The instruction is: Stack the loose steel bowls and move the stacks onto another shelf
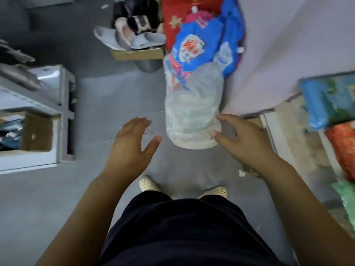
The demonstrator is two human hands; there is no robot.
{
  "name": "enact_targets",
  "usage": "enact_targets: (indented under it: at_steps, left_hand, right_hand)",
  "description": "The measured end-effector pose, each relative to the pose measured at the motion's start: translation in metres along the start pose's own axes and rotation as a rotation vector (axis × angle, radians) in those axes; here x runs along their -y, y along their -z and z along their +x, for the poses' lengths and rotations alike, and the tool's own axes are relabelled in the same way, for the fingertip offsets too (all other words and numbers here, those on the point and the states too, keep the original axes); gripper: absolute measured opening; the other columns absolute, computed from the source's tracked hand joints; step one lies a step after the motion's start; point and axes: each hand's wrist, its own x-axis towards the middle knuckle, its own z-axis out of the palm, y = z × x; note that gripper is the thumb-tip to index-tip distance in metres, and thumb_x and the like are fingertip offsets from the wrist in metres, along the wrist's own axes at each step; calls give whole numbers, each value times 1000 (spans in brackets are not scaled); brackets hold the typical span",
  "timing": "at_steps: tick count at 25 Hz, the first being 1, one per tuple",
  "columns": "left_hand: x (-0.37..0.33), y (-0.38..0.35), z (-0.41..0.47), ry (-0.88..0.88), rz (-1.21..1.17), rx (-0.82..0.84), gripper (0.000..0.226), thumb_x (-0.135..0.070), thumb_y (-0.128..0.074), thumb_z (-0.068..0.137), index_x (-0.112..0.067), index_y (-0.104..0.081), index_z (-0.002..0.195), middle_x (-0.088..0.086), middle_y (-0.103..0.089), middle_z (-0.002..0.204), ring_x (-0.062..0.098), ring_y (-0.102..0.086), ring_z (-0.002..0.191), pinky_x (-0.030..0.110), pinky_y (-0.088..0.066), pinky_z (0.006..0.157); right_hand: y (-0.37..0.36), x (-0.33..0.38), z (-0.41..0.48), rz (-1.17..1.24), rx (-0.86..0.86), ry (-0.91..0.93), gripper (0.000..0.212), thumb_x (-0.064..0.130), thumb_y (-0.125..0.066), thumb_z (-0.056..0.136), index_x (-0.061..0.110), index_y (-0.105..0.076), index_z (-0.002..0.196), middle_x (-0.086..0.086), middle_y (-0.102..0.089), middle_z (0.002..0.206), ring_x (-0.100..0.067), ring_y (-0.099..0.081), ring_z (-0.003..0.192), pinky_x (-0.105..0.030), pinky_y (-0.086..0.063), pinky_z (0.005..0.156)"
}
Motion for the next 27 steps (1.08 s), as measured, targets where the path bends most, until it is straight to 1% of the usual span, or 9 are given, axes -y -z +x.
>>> enact_targets:
  at_steps: [1,4,8,11,15,18,21,24,27]
  left_hand:
    - [32,22,-5,22,3,-21,56,-48,-58,96,-17,-54,142,3,-53,149,22,-40,146,45,-34,119]
    - [121,87,-22,90,44,-127,53,-46,-60,98,-14,-56,140,6,-56,146,26,-43,143,48,-36,117]
    - [227,163,-72,310,89,-290,52,-44,-61,97,-12,-58,138,5,-57,145,27,-44,142,49,-37,116]
    - [275,187,-123,538,32,-403,53,-49,-55,98,-19,-55,142,-1,-53,149,22,-40,144,43,-35,118]
    - [310,184,-183,850,-106,-544,56,-49,-57,97,-21,-51,145,-1,-50,151,20,-38,145,38,-32,117]
    - [332,185,-220,1082,-198,-652,57,-49,-59,96,-20,-51,145,2,-52,150,23,-42,142,41,-34,115]
    - [350,192,-237,1181,-166,-667,58,-50,-60,96,-20,-51,145,1,-51,151,22,-37,146,41,-31,117]
    - [364,201,-232,1265,-183,-722,59,-52,-59,95,-20,-51,145,-1,-51,151,19,-34,149,40,-29,119]
    - [382,211,-212,1346,-231,-783,60,-54,-57,95,-22,-51,145,-2,-50,152,17,-32,150,39,-28,119]
  right_hand:
    - [-29,30,10,21,32,9,49,38,-72,95,25,-60,141,18,-55,135,2,-47,126,-16,-34,107]
    - [-119,116,37,89,104,123,47,40,-75,92,28,-64,136,18,-61,132,-1,-55,126,-28,-41,115]
    - [-222,242,61,5,347,367,50,41,-71,96,28,-59,143,17,-57,145,-1,-51,133,-19,-35,111]
    - [-275,315,73,-72,552,547,51,41,-69,97,29,-58,145,17,-56,148,2,-48,136,-21,-35,116]
    - [-331,379,84,-198,730,696,53,41,-69,97,28,-56,147,15,-54,151,-1,-46,140,-19,-33,113]
    - [-377,418,84,-247,848,791,54,41,-70,96,30,-55,147,19,-53,148,2,-45,137,-17,-32,110]
    - [-423,456,82,-292,1009,863,57,41,-70,96,33,-52,149,22,-51,146,6,-43,134,-19,-34,111]
    - [-462,501,90,-352,1114,960,58,41,-70,96,34,-50,150,21,-50,146,11,-39,130,-13,-29,107]
    - [-493,543,106,-411,1178,1044,60,44,-70,96,33,-50,151,20,-50,151,6,-43,136,-15,-30,108]
